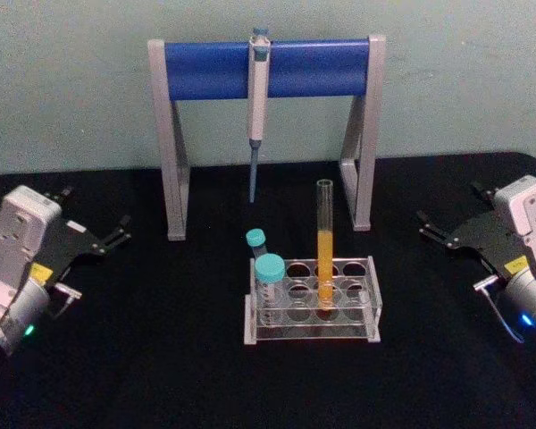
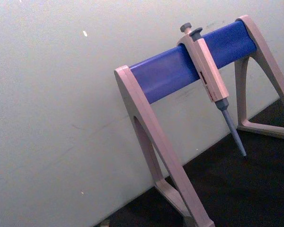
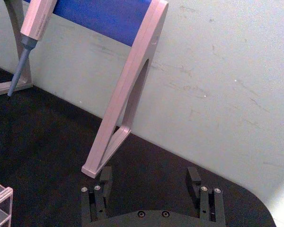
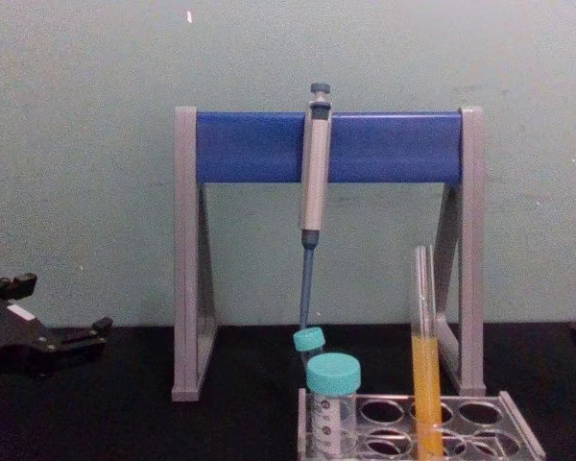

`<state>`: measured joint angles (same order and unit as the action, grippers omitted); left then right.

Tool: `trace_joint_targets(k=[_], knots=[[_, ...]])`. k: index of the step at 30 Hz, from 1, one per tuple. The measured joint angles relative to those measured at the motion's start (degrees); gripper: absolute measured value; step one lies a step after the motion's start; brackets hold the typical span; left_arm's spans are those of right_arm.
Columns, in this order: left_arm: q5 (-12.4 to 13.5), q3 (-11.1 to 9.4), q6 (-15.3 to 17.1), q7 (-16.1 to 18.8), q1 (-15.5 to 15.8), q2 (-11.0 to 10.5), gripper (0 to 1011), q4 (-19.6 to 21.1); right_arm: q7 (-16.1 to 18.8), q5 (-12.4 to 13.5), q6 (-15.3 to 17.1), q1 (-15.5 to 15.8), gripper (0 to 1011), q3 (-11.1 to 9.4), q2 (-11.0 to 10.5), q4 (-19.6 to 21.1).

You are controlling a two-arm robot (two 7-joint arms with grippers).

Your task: Pick up the test tube from the test tube rack, shake it, then place it back into the test tube rack.

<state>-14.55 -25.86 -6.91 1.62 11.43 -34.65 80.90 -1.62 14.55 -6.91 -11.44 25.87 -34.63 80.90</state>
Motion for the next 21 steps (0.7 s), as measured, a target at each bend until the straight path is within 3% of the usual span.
trace_joint_targets(k=[21], knots=[[0.00, 0.00, 0.00, 0.00, 0.00, 0.00, 1001, 0.00, 0.00, -0.01, 0.01, 0.00, 1000, 0.00, -0.02, 0.00]])
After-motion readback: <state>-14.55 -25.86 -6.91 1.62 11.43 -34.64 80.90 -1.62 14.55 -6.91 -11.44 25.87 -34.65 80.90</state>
